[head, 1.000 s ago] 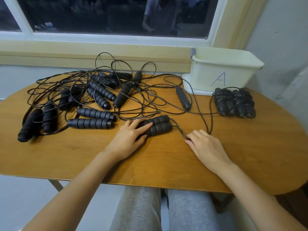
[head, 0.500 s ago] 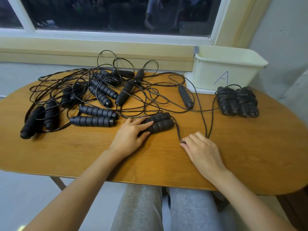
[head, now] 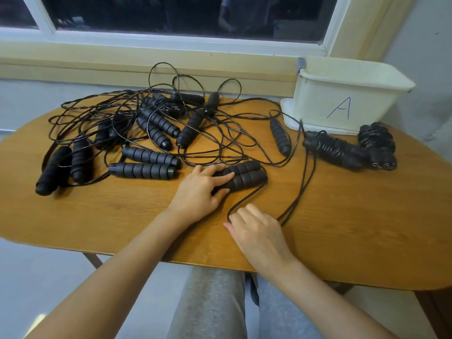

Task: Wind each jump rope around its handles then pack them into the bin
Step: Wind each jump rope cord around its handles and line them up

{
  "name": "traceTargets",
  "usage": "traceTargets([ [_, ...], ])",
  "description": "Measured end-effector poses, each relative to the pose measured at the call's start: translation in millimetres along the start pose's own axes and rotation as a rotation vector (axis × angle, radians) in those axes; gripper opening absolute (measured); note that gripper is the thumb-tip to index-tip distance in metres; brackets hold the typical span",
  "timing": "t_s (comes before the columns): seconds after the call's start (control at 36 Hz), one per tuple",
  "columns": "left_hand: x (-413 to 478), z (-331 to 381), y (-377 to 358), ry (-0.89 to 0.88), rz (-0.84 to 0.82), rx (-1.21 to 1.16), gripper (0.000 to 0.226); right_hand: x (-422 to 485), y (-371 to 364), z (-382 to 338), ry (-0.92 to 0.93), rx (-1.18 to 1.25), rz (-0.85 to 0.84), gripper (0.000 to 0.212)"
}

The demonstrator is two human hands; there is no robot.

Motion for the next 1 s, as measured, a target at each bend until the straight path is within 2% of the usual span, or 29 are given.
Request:
traceTargets([
  [0.22,4.7,1.8,14.2,-0.021,-0.106,0.036,0.049,-3.0,0.2,-2.7,0.035,-0.033,-0.053,0.022],
  [0.42,6.0,12.9,28.9,-0.010,-0.235,0.079,0.089,-5.1,-1.0,-7.4,0.043,-0.085,-0.106,0.033],
  [0.53,5.3,20.1,30.8,-0.006,-0.268,0.157,0.095,-5.4,-0.3,-13.4,0.039,-0.070,-0.145,0.023],
  [0.64,6.5,22.3,31.0,0.007,-0.267,0.171,0.091,-5.0,2.8,-19.5,0.062,-0.034,-0.146,0.028],
  [0.81,9.7,19.2,33.2,-0.003,-0.231,0.121,0.070,-2.6,19.2,2.5,0.090,0.075,-0.139,0.034],
  [1.0,9.7,11.2,26.4,-0.016,-0.144,0.058,0.056,4.3,49.2,53.9,0.028,0.189,-0.295,0.031],
])
Point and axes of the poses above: each hand's wrist, its own x-axis towards the middle knuckle, its own y-axis out of the back of the hand, z = x × y, the point moved 1 cm from there along x, towards the middle knuckle, and after that the axes turned 10 degrees about x, right-handed, at the moved point
